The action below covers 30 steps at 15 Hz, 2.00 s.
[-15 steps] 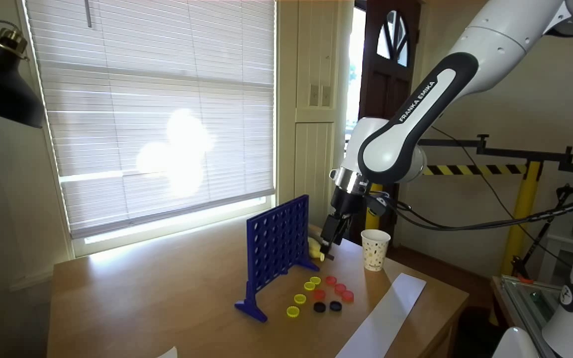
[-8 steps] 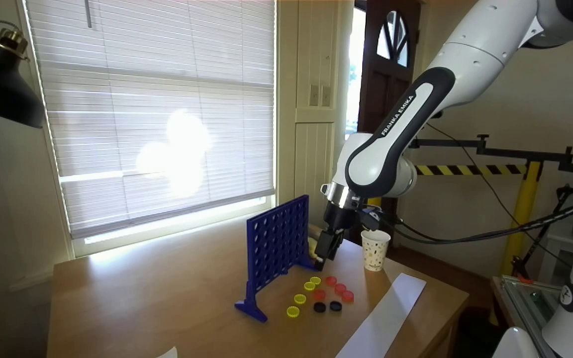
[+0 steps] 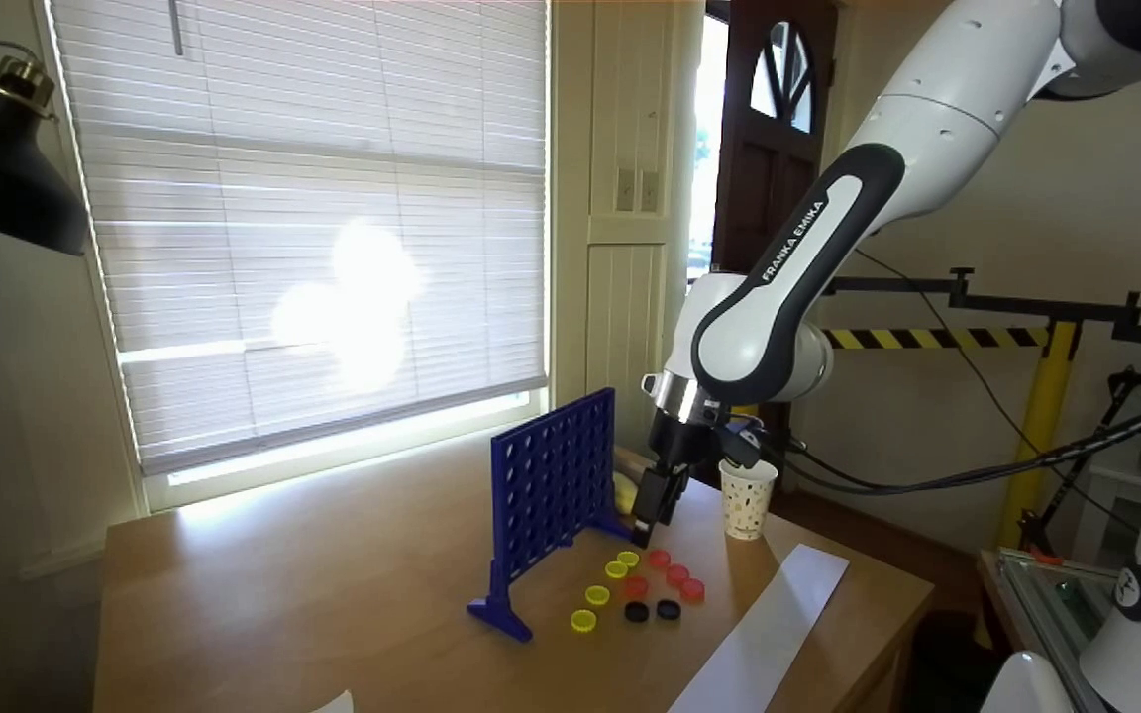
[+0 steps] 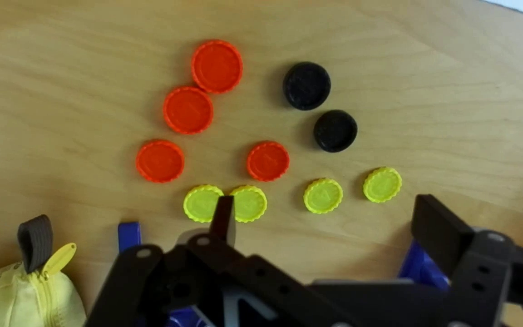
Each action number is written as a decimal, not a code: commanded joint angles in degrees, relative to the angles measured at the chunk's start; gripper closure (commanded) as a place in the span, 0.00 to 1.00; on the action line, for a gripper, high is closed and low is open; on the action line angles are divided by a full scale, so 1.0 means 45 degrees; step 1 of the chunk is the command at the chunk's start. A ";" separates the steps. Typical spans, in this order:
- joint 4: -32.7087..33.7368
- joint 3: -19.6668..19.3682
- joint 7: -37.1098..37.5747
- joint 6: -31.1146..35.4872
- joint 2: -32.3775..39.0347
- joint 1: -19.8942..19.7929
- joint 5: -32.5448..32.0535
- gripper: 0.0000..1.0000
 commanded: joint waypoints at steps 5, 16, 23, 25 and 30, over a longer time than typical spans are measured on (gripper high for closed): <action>0.0041 0.0144 -0.0491 0.1672 0.1245 -0.0021 0.0031 0.00; 0.0552 0.1184 -0.1371 0.3409 0.2865 -0.0802 0.0043 0.00; 0.0942 0.1833 -0.1730 0.4315 0.3681 -0.1635 -0.0088 0.00; 0.1028 0.1946 -0.1788 0.4402 0.3809 -0.1792 -0.0109 0.00; 0.1152 0.2146 -0.1872 0.4463 0.3977 -0.2055 -0.0132 0.00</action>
